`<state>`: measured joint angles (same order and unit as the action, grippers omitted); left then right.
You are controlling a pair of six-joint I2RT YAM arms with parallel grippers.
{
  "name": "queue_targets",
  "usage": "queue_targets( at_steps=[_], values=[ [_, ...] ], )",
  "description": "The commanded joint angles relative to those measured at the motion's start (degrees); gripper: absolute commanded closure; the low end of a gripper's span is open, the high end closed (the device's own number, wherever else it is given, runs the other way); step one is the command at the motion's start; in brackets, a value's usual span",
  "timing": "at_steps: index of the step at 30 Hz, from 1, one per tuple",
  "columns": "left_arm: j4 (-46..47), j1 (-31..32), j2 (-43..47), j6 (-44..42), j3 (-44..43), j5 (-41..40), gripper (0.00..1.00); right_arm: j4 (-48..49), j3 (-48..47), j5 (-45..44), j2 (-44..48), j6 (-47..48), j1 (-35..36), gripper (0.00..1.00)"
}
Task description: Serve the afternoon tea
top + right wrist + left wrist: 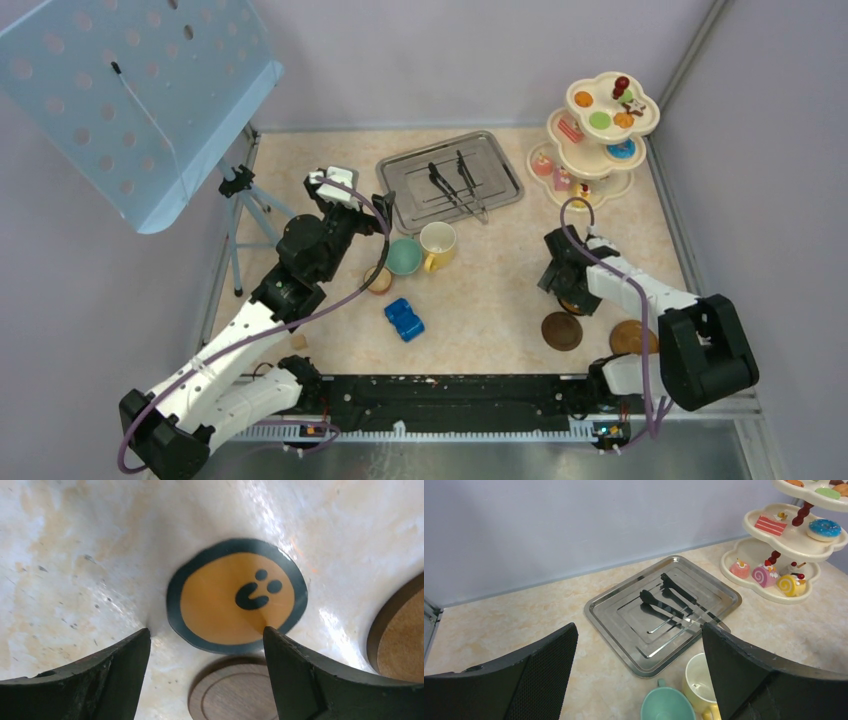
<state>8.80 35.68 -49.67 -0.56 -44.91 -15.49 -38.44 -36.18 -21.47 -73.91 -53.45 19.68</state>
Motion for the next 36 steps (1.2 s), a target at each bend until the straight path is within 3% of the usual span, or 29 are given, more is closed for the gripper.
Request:
queue_targets(
  at_steps=[1,6,9,16,20,24,30,36],
  values=[
    [1.7,0.1,0.2,0.0,-2.3,-0.2,0.01,4.3,1.1,-2.9,-4.1,1.7,-0.6,0.19],
    [1.7,0.1,0.3,-0.1,-2.3,-0.6,0.01,5.8,2.3,-1.3,-5.4,1.3,-2.8,0.18],
    [1.7,0.2,0.2,-0.1,-2.3,-0.5,0.01,1.7,1.9,-1.1,-4.5,-0.5,-2.9,0.14],
    [1.7,0.1,0.6,0.2,-2.4,0.1,0.01,1.4,8.6,4.6,8.2,-4.8,-3.8,0.11],
    [1.6,0.1,0.1,0.2,-2.5,0.1,0.01,2.2,11.2,6.4,10.3,-6.6,-5.5,0.1],
    [1.6,0.1,0.4,0.2,-2.5,0.0,0.01,7.0,13.4,9.5,7.4,-7.6,-6.1,0.22],
    [1.7,0.2,0.1,0.1,-2.3,-0.3,0.01,4.8,7.8,6.6,-0.2,-3.8,-6.2,0.2],
    [1.7,0.2,0.4,-0.1,-2.4,-0.7,0.01,6.6,4.7,9.0,-7.0,-0.7,-6.2,0.16]
  ],
)
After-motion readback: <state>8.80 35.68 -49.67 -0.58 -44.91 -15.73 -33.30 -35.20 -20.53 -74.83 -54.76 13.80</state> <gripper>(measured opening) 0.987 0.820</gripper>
